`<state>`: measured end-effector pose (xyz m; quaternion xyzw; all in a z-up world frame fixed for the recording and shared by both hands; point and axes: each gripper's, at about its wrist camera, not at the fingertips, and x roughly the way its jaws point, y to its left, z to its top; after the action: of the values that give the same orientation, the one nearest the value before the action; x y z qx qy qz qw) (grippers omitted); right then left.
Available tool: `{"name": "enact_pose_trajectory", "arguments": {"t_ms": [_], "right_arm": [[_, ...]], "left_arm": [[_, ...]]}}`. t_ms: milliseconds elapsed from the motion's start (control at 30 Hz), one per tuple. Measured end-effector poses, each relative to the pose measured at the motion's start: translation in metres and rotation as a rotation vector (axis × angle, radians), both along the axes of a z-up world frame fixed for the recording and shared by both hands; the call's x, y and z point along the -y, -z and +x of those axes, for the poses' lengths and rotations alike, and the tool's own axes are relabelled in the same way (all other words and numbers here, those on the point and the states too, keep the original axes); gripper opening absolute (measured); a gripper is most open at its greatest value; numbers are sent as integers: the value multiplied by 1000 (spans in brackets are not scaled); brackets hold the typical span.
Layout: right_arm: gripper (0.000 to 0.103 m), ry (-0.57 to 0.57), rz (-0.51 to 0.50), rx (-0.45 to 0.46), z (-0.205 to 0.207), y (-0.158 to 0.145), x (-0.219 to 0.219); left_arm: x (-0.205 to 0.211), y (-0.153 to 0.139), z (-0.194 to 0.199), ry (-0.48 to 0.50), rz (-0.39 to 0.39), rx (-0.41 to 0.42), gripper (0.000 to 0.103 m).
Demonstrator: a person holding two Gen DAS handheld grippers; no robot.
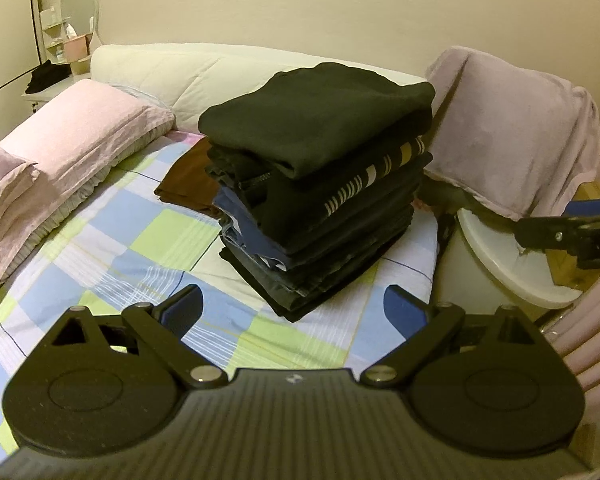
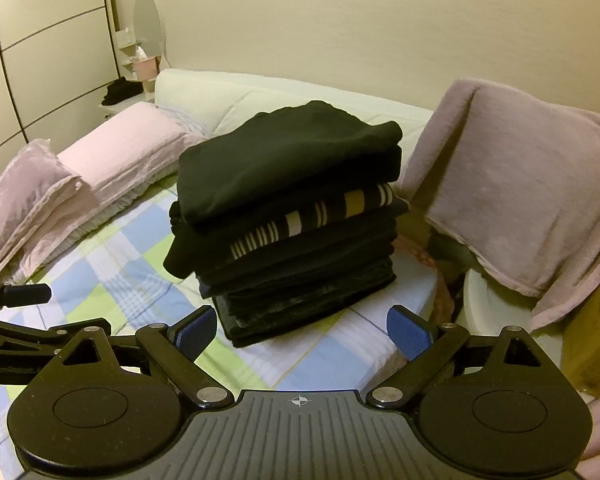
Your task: Fold clothes
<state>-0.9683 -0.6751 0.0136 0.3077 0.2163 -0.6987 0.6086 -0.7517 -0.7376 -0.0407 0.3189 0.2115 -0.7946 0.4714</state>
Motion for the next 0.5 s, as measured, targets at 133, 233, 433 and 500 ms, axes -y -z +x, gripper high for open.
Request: {"name": "enact_pose_trajectory", "arguments": {"t_ms": [133,233,433,500], "right_arm": [[94,6,5,-6,3,1,-2],[94,10,5,-10,4,-1,-4],[94,20,-1,-18,5,-5,-12],[94,23,1,-18,4,-5,-14]], "left_arm": [[0,0,0,13,1,-7,95],[-1,-1,-2,28,-6,-4,95],[-5,0,-10,43,4,-10,95],[-5,1,-13,49,9,-11,95]]}}
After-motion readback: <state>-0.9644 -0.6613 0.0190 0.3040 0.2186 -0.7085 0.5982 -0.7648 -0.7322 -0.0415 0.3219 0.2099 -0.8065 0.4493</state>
